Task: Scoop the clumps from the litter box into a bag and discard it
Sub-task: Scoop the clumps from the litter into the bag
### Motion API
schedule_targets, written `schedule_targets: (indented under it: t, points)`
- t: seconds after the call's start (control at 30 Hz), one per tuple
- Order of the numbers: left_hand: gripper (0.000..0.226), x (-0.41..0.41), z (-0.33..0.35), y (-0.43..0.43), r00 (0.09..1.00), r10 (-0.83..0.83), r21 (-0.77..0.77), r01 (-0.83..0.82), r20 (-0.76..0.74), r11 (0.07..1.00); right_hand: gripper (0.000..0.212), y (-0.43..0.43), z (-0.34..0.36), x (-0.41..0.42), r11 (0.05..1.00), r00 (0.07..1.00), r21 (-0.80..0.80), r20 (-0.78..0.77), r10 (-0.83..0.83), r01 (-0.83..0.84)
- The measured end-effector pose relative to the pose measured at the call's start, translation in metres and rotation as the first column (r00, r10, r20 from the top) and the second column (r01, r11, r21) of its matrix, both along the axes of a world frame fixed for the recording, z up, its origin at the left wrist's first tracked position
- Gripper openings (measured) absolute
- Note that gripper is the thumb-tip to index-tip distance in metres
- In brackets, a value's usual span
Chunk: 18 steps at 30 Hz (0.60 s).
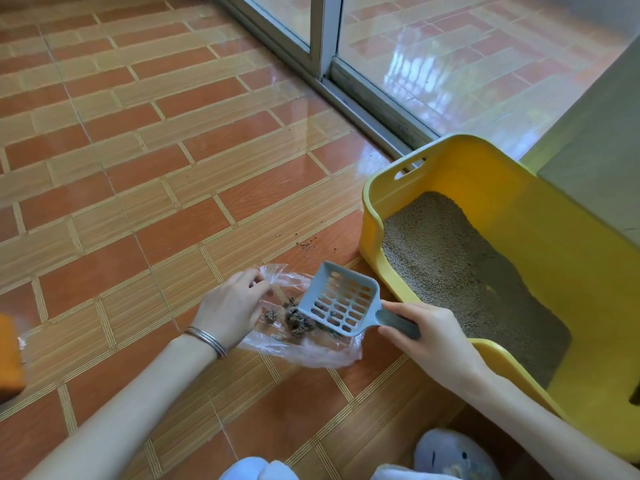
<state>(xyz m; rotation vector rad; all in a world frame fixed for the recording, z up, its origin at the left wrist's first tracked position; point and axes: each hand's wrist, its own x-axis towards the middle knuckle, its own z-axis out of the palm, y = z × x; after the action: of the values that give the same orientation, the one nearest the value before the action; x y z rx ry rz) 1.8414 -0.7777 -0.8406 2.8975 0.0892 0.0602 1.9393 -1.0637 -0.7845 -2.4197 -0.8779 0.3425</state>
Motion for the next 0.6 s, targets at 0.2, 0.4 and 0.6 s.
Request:
schedule_targets:
  t: [0.2,0.4,0.6]
  points:
    - [0.027,0.009,0.002,-0.008,1.000,0.008,0.027,-0.007,-0.028,1.000,0.035,-0.029,0.036,0.008,0.992,0.992,0.031,0.027,-0.123,0.122]
    - [0.032,0.015,0.000,-0.015,0.999,-0.010,0.041,0.012,-0.034,0.999,0.033,-0.083,0.060,0.012,0.941,0.942,0.050,-0.016,-0.335,0.336]
    - [0.037,0.017,-0.015,-0.016,0.998,-0.029,0.036,0.030,-0.051,0.999,0.037,-0.145,0.057,0.008,0.766,0.792,-0.269,-0.018,-0.610,0.583]
